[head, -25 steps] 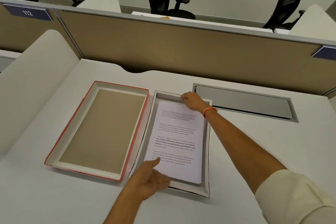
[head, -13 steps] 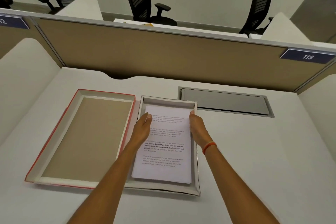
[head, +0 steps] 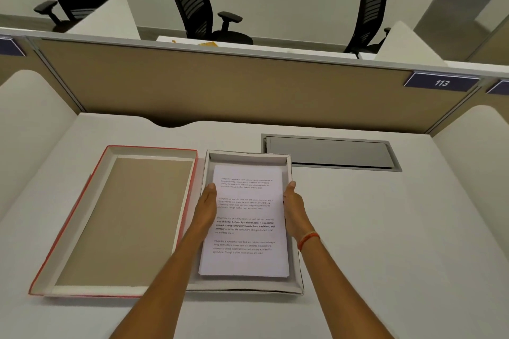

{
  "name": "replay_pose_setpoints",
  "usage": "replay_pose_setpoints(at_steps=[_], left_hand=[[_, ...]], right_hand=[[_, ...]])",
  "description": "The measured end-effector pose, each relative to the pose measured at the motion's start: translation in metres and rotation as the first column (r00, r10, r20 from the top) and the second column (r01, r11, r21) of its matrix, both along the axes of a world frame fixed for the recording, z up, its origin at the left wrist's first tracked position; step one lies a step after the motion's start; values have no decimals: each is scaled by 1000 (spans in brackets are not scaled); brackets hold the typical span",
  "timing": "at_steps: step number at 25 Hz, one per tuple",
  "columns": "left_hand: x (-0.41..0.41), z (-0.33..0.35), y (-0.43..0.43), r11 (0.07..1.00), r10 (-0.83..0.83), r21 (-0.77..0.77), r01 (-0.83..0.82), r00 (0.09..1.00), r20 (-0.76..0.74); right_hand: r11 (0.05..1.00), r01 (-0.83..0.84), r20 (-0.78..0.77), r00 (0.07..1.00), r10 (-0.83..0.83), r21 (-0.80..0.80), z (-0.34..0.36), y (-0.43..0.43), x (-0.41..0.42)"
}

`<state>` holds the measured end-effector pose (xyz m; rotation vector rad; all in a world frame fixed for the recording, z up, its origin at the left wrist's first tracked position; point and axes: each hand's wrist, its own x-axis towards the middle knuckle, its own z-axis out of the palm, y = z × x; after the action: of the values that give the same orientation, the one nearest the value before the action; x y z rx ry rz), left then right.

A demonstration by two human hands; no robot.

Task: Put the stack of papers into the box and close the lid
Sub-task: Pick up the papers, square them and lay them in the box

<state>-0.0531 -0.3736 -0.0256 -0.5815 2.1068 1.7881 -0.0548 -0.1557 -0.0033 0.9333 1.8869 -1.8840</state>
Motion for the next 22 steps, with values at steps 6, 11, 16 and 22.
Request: replay_pose_setpoints(at_steps=[6, 11, 16, 22], left_hand=[[-3, -7, -5, 998, -17, 56, 15, 999, 34], [-6, -5, -7, 998, -27, 49, 26, 999, 24], [-9, -5, -10, 999, -36, 40, 35, 999, 29], [-22, 1, -8, 998, -36, 56, 34, 999, 35]], right_hand=[[999, 20, 52, 998, -18, -41, -6, 2, 0], [999, 25, 61, 998, -26, 25, 2, 8, 1], [999, 32, 81, 996, -34, 17, 3, 10, 14], [999, 13, 89, 996, -17, 47, -6, 10, 31]])
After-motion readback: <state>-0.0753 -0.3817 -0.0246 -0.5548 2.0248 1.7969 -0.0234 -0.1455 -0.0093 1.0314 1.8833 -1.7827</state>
